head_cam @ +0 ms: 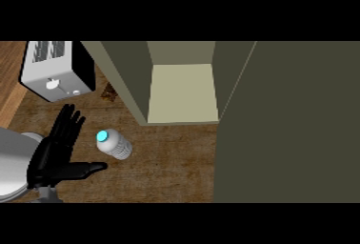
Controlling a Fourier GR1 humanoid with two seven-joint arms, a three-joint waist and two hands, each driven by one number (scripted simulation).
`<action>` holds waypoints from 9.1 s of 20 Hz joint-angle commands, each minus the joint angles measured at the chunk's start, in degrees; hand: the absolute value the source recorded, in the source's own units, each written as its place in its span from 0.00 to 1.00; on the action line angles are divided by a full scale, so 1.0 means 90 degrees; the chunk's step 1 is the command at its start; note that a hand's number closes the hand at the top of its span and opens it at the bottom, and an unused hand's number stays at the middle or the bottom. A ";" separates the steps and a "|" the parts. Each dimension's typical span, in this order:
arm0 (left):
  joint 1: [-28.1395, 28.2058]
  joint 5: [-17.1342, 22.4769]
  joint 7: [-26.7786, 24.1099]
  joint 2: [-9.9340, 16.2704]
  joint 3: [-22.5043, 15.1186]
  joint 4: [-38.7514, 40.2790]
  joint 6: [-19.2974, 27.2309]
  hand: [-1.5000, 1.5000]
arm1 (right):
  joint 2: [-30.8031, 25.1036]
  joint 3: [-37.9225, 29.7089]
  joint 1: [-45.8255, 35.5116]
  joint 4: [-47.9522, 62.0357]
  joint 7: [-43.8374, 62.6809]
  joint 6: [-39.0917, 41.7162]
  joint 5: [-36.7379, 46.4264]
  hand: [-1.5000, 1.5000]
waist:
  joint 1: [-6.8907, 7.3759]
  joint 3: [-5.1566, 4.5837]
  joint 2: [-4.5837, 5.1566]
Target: Pick up the bottled water, place it into the cabinet and close the cabinet
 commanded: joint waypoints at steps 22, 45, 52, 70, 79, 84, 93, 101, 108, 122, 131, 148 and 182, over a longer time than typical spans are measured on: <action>-0.2160 -0.0507 -0.4530 0.0286 0.0626 0.6727 -0.1581 1.00 | -0.0477 0.0216 0.1373 -0.1073 -0.0723 0.0038 0.0261 0.00 | -0.0039 -0.0012 0.0038; -0.2187 -0.1843 -0.6569 -0.0309 -0.0218 0.6912 0.0100 1.00 | -0.0750 0.0334 0.1787 -0.1266 -0.0884 -0.0221 0.0253 0.00 | 0.0149 0.0008 -0.0006; -0.2545 -0.1328 -0.5672 -0.0625 -0.0758 0.6171 0.0163 1.00 | -0.0740 0.0570 0.1808 -0.0914 -0.1261 -0.0241 0.0556 0.00 | 0.0095 0.0009 -0.0026; -0.3876 0.1334 -0.2560 -0.0634 -0.3914 0.4033 0.3589 1.00 | -0.0919 -0.0174 0.1867 -0.0819 -0.1406 -0.0022 -0.0143 0.00 | -0.0061 0.0006 0.0012; -0.5667 0.1888 -0.2098 -0.0635 -0.3550 0.5560 0.3968 1.00 | -0.0976 -0.0684 0.2064 -0.0518 -0.1959 0.0291 -0.0454 0.00 | -0.0206 0.0008 0.0066; -0.6236 0.1911 -0.2377 -0.0635 -0.3179 0.6610 0.4242 1.00 | -0.0954 -0.0808 0.1963 -0.0265 -0.2190 0.0442 -0.0417 0.00 | -0.0225 0.0010 0.0097; -0.6953 0.1144 -0.2447 -0.0534 -0.3477 0.8197 0.5922 0.00 | -0.1009 -0.0766 0.2134 -0.0458 -0.2250 0.0640 -0.0273 0.00 | -0.0359 0.0010 0.0147; -0.7206 0.1237 -0.2933 -0.0564 -0.3147 0.8643 0.5939 0.00 | -0.0893 -0.0801 0.1704 -0.0061 -0.2300 0.0685 -0.0258 0.00 | -0.0321 -0.0001 0.0222; -0.6951 0.1977 -0.4447 -0.0545 -0.2257 0.7470 0.4816 1.00 | -0.0963 -0.0738 0.2016 -0.0199 -0.2441 0.0902 -0.0188 0.00 | -0.0267 -0.0021 0.0172; -0.6507 0.3105 -0.4065 -0.0634 -0.3348 0.6237 0.3585 1.00 | -0.0875 -0.0478 0.1825 -0.0504 -0.1924 0.0756 0.0021 0.00 | -0.0168 0.0005 0.0014; -0.4496 0.3779 -0.3692 -0.0635 -0.4679 0.4056 0.2446 0.00 | -0.0699 0.0037 0.2057 -0.0803 -0.1759 0.0431 0.0454 0.00 | 0.0163 -0.0002 -0.0071; -0.0049 0.3571 -0.4139 0.1560 -0.5469 -0.0171 0.2445 0.00 | -0.1500 0.0361 0.2422 -0.1091 -0.2026 0.0645 0.1255 1.00 | 0.0453 -0.0013 -0.0100; 0.2678 0.4326 -0.5753 0.5112 -0.3689 -0.1314 -0.0749 0.00 | -0.2043 0.2548 -0.2521 -0.0077 0.1225 0.0900 0.1151 1.00 | 0.1225 -0.0112 0.0150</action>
